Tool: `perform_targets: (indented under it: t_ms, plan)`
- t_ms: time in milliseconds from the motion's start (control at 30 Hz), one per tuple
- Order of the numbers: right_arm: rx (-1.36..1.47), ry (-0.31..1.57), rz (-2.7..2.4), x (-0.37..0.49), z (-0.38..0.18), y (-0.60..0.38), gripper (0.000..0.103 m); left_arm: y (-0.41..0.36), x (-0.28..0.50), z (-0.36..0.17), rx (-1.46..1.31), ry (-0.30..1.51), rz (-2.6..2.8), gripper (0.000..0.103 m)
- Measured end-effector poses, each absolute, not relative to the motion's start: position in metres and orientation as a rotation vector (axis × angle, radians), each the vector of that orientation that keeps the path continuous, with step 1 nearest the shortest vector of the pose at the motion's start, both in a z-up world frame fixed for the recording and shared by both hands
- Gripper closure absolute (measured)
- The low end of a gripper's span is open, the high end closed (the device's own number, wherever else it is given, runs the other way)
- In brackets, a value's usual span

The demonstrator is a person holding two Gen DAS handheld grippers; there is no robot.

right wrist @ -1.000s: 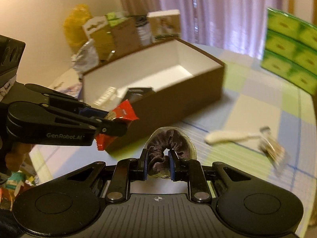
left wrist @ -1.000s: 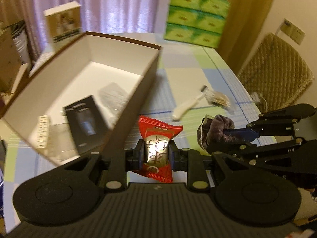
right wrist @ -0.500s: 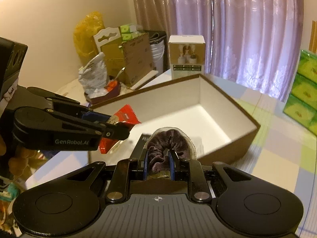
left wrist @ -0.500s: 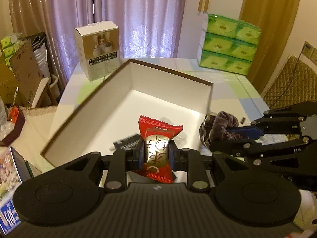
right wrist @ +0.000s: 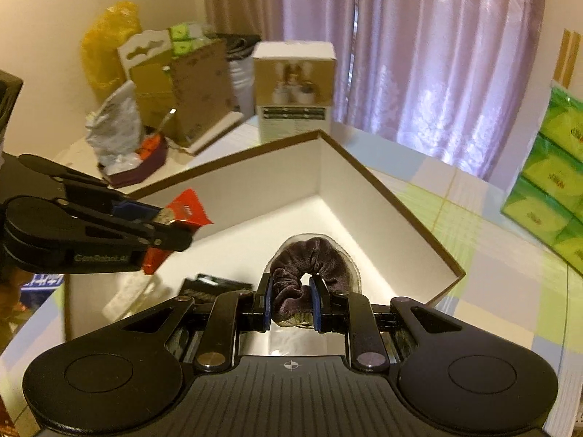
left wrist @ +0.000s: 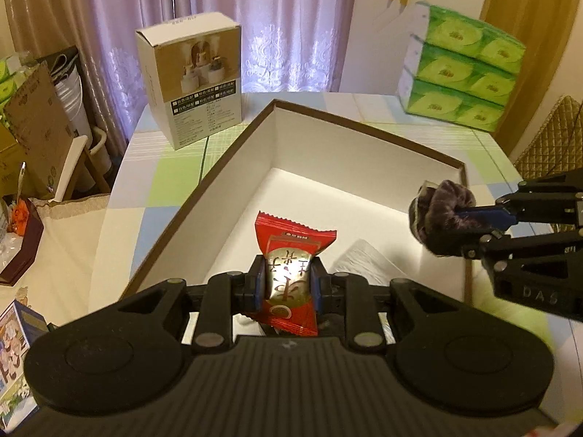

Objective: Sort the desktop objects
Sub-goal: 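Open the left tool dropping the snack packet while the right tool releases the scrunchie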

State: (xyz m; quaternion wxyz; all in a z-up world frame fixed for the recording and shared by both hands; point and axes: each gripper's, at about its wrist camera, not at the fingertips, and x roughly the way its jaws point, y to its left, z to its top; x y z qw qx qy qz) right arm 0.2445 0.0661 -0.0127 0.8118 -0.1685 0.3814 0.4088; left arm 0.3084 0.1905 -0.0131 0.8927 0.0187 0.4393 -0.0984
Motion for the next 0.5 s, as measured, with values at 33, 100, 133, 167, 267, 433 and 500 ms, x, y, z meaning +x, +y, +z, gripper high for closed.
perform_targets:
  t_ms: [33,100,133,167,267,433,500]
  plan:
    - [-0.364,0.823,0.862,0.251,-0.016,0.068,0.086,0.191,0.313,-0.016,0.039,0.918,-0.206,0.083]
    - [-0.360,0.840,0.845,0.261,-0.019,0.070,0.086,0.193,0.325,-0.023,0.041,0.935,-0.205,0.083]
    - [-0.358,0.851,0.838,0.267,-0.022,0.072,0.086,0.193,0.329,-0.026,0.046,0.939,-0.208,0.083]
    - [-0.358,0.858,0.830,0.270,-0.023,0.073,0.086,0.192,0.333,-0.029,0.049,0.945,-0.209,0.083]
    - [-0.372,0.876,0.804,0.280,-0.030,0.076,0.086,0.192,0.347,-0.040,0.058,0.969,-0.208,0.083]
    - [-0.381,0.909,0.772,0.292,-0.041,0.076,0.086,0.190,0.366,-0.060,0.075,1.000,-0.196,0.083]
    - [-0.388,0.921,0.765,0.297,-0.045,0.077,0.086,0.189,0.372,-0.066,0.079,1.010,-0.192,0.083]
